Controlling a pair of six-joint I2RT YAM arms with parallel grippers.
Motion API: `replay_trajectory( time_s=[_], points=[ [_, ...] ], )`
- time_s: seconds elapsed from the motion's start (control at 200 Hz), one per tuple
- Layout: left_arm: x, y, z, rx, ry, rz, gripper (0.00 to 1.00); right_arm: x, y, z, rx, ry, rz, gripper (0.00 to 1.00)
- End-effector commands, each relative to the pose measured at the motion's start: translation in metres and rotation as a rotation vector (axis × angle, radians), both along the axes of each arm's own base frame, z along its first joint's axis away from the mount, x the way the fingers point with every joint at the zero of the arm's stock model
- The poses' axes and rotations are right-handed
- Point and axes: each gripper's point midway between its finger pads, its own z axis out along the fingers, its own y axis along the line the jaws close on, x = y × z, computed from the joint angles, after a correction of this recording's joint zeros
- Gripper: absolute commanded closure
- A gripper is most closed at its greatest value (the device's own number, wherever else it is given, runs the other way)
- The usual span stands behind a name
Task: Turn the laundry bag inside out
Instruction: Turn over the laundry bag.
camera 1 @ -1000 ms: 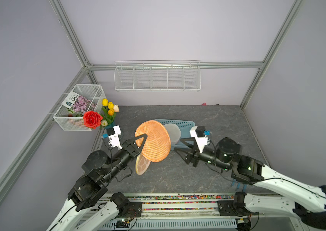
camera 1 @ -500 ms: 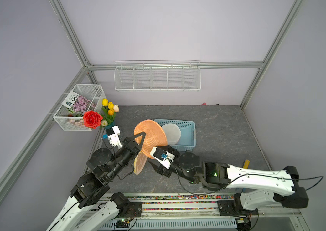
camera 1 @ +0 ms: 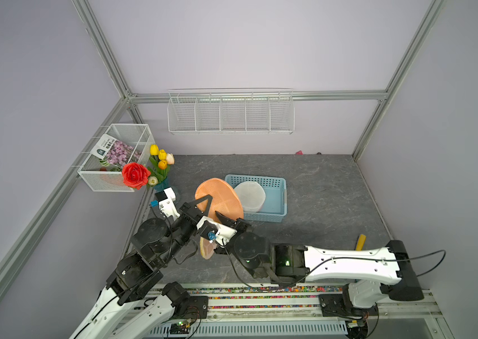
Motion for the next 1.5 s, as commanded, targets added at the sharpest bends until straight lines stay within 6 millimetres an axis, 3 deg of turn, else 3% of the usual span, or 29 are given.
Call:
replay_trajectory(
  time_s=[0.0, 0.1, 0.205, 0.35, 0.46, 0.54, 0.68, 0.775, 0.87, 0.94, 1.1, 1.255, 1.5],
  points=[
    [-0.007, -0.002, 0.009, -0.042, -0.023, -0.031, 1.00, 0.010, -0.004, 0.003, 0.004, -0.023, -0.074, 0.97],
    [-0.008, -0.008, 0.013, -0.028, -0.033, -0.064, 0.99, 0.015, -0.010, 0.002, 0.032, -0.003, -0.077, 1.00],
    [-0.011, -0.013, 0.012, 0.026, -0.044, -0.098, 0.52, 0.024, -0.024, 0.002, 0.090, 0.098, -0.032, 1.00],
    [-0.022, 0.003, -0.004, 0.050, -0.074, -0.074, 0.36, 0.036, -0.052, -0.006, 0.179, 0.293, 0.088, 1.00],
    [-0.039, 0.017, 0.000, 0.106, -0.200, -0.081, 0.31, 0.042, -0.075, -0.005, 0.280, 0.439, 0.225, 1.00],
    [-0.053, 0.013, 0.002, 0.163, -0.286, -0.148, 0.31, 0.046, -0.089, 0.002, 0.362, 0.492, 0.301, 1.00],
    [-0.069, -0.019, -0.017, 0.182, -0.343, -0.344, 0.30, 0.055, -0.107, 0.018, 0.518, 0.557, 0.380, 1.00],
    [-0.079, -0.044, -0.029, 0.141, -0.370, -0.489, 0.30, 0.062, -0.109, 0.020, 0.583, 0.588, 0.386, 1.00],
    [-0.079, -0.056, -0.047, 0.157, -0.337, -0.553, 0.33, 0.063, -0.108, 0.023, 0.634, 0.613, 0.407, 1.00],
    [-0.077, -0.052, -0.052, 0.188, -0.318, -0.534, 0.33, 0.064, -0.109, 0.023, 0.644, 0.624, 0.408, 1.00],
    [-0.081, -0.024, -0.041, 0.248, -0.372, -0.422, 0.29, 0.061, -0.111, 0.021, 0.641, 0.664, 0.428, 1.00],
    [-0.087, -0.021, -0.035, 0.358, -0.407, -0.445, 0.29, 0.055, -0.111, 0.017, 0.609, 0.698, 0.454, 1.00],
    [-0.073, -0.009, -0.038, 0.493, -0.372, -0.363, 0.29, 0.053, -0.116, 0.013, 0.602, 0.709, 0.439, 1.00]
  ],
)
